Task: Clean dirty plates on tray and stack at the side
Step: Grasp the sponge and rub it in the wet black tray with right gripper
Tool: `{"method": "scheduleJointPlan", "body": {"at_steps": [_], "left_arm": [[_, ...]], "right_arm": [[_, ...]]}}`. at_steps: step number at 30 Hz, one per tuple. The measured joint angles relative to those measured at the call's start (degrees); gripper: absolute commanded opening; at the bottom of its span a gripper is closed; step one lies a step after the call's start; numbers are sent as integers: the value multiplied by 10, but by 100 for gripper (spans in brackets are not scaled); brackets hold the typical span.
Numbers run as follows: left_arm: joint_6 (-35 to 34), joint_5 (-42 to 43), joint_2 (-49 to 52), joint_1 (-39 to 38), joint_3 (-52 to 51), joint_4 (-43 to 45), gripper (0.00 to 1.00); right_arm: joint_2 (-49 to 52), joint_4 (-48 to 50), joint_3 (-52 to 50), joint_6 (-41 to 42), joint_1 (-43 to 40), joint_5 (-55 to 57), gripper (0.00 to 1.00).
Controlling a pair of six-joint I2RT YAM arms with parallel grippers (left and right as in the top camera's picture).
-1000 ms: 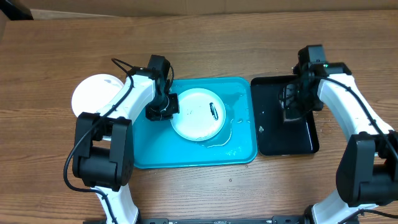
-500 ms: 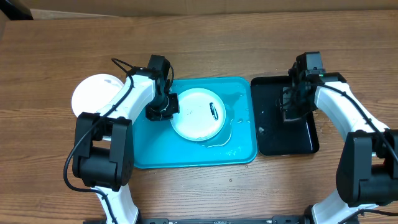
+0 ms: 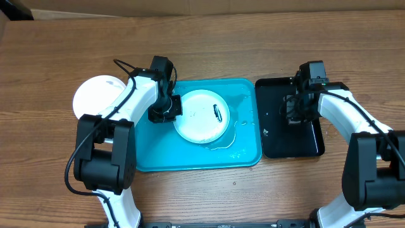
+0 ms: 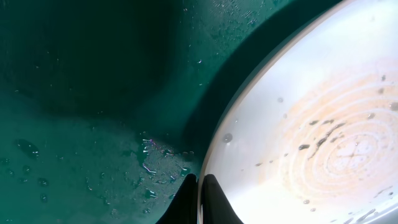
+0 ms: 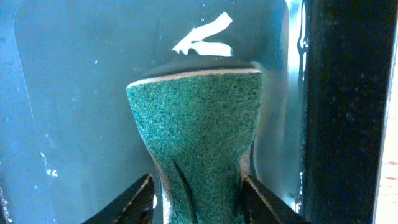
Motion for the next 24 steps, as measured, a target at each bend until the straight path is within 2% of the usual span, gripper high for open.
{"method": "scheduleJointPlan", "body": {"at_steps": [12,14,17,19,24], "left_arm": [[0,0,0,0,0,0,4],[0,0,0,0,0,1,4],[0,0,0,0,0,3,4],[0,1,0,0,0,5,4],[0,2,0,0,0,5,4]], "right_arm": [[0,0,0,1,0,-5,42],[0,0,0,2,0,-5,47],[0,-2,0,0,0,-7,48],[0,-2,0,0,0,-7,47],[0,2,-2,-1,0,-6,35]]}}
